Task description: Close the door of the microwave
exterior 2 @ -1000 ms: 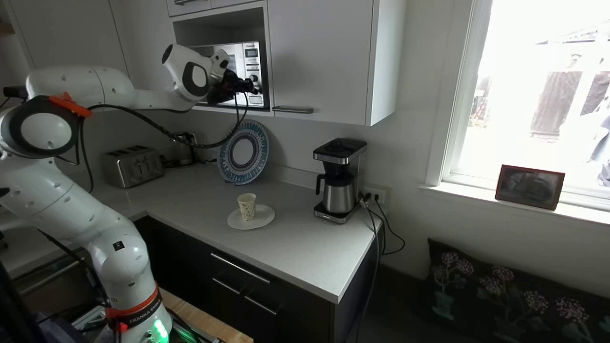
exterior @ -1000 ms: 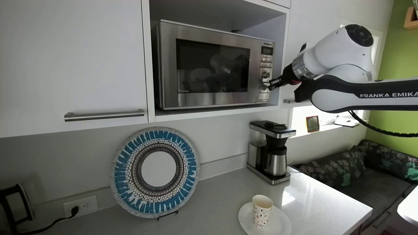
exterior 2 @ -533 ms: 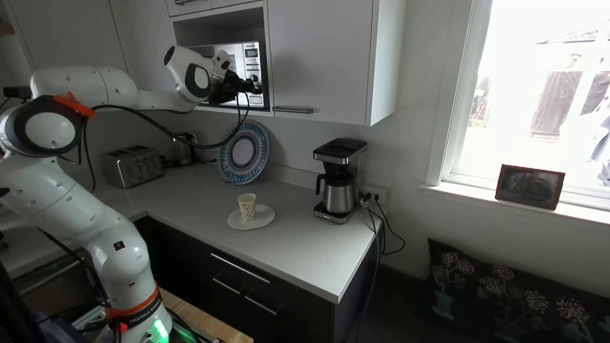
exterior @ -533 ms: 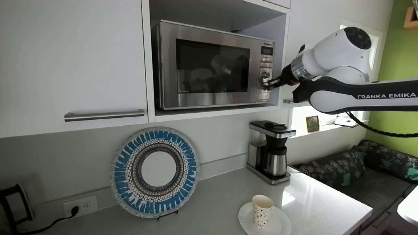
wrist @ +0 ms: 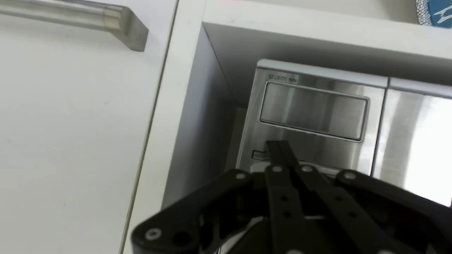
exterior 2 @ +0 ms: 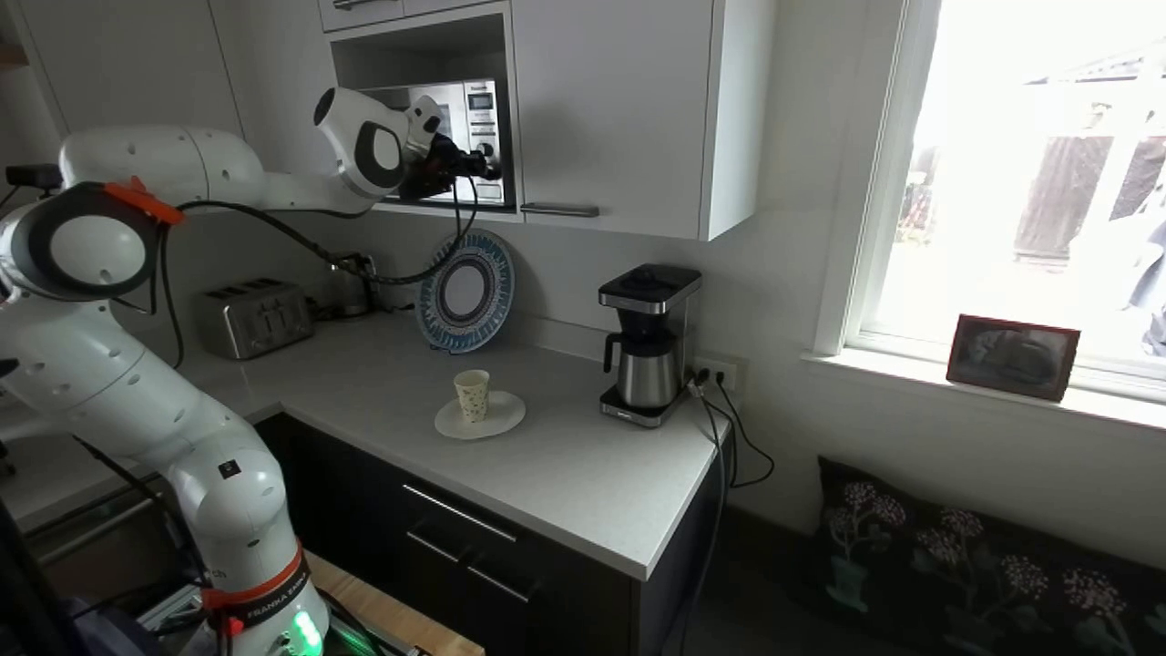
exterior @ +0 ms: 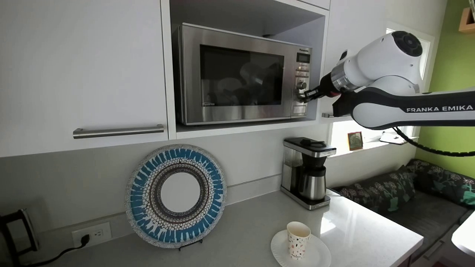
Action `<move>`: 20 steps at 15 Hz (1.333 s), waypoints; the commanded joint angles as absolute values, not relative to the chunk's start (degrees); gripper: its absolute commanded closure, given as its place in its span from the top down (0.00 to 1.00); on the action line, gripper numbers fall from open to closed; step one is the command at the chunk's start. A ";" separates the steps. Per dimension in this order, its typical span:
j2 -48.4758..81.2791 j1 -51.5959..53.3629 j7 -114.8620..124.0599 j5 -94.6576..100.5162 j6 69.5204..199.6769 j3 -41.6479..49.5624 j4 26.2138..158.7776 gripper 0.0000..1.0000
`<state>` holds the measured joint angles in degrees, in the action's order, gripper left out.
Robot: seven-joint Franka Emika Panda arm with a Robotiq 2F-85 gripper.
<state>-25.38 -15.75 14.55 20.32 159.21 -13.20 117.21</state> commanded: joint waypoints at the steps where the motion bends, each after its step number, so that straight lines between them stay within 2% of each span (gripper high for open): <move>1: -25.52 -14.42 14.57 20.29 158.32 -12.16 117.20 0.00; 9: -29.44 -14.43 14.38 20.49 153.20 -11.98 117.79 0.00; 10: -29.91 -14.67 14.68 20.72 152.37 -12.08 117.78 0.26; 11: -30.32 -14.39 14.44 20.57 151.82 -11.88 117.80 0.27; 12: -30.58 -14.09 14.10 20.35 151.34 -11.63 117.59 0.34; 20: -33.10 -12.98 13.85 19.39 146.65 -10.97 116.50 0.93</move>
